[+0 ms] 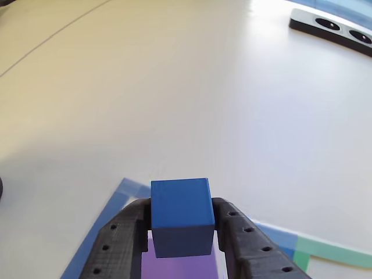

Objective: Tower of hanoi

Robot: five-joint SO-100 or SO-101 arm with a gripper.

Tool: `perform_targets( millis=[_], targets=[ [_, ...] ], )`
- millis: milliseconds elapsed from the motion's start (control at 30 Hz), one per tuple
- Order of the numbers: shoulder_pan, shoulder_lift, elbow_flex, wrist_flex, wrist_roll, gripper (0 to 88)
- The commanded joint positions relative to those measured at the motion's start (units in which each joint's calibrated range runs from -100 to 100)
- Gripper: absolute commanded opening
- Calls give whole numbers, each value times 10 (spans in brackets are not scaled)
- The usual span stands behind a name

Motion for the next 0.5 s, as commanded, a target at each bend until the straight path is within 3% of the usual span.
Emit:
perform_targets(
  millis=[0, 267, 467],
  targets=[
    [22, -134, -68, 192, 0, 8],
    [72, -291, -228, 594, 0, 9],
    [133, -296, -490, 933, 0, 9]
  ],
)
